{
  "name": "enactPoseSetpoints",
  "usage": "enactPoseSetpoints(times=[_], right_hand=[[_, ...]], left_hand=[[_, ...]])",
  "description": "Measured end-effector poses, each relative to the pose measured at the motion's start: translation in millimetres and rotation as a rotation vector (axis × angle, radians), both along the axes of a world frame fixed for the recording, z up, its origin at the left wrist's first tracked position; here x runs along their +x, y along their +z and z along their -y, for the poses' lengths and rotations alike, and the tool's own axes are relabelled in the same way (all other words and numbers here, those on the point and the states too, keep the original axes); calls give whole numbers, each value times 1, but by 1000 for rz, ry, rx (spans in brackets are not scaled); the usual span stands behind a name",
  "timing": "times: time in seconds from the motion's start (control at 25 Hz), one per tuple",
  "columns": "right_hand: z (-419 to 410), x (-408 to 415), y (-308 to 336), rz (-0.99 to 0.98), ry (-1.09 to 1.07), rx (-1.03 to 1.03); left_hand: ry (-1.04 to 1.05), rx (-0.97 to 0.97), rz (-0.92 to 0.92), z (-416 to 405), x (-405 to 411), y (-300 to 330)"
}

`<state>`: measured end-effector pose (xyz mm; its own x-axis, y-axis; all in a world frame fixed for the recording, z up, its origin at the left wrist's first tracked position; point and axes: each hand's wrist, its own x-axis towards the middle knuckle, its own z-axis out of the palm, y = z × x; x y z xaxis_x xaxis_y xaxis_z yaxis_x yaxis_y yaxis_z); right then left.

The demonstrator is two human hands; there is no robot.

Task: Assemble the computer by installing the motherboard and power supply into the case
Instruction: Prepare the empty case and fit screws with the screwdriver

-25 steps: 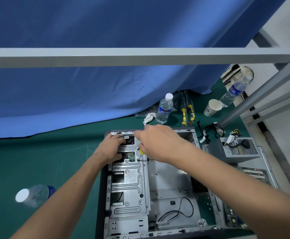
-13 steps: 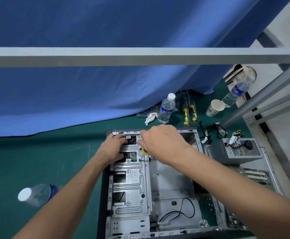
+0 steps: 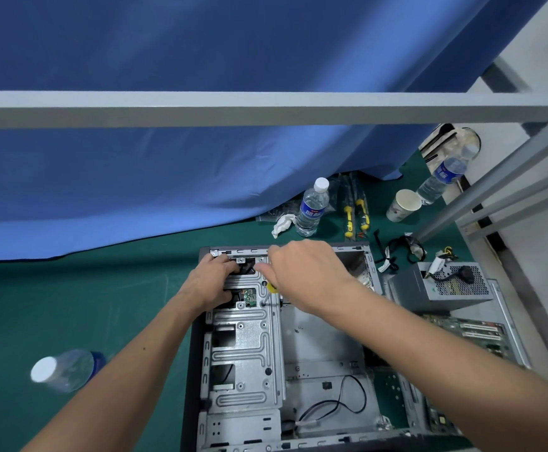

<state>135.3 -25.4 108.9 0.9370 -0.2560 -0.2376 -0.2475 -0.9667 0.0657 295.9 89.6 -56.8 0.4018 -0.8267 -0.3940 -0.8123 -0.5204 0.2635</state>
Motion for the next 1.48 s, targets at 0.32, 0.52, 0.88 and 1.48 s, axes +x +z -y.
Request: enactPoseSetpoints(times=[0.32,0.52,0.88,1.48], right_hand=[[2,-5,8,30,84,45],[7,-3,7,-96,-64,276],[-2,-2,2,26,-28,-11],[7,-4,11,-51,22,335]], left_hand=[[2,-2,-4,1,1,0],[1,3,3,1,0,1],[-10,21,11,2,-1,1],[-6,1,8,1,0,1]])
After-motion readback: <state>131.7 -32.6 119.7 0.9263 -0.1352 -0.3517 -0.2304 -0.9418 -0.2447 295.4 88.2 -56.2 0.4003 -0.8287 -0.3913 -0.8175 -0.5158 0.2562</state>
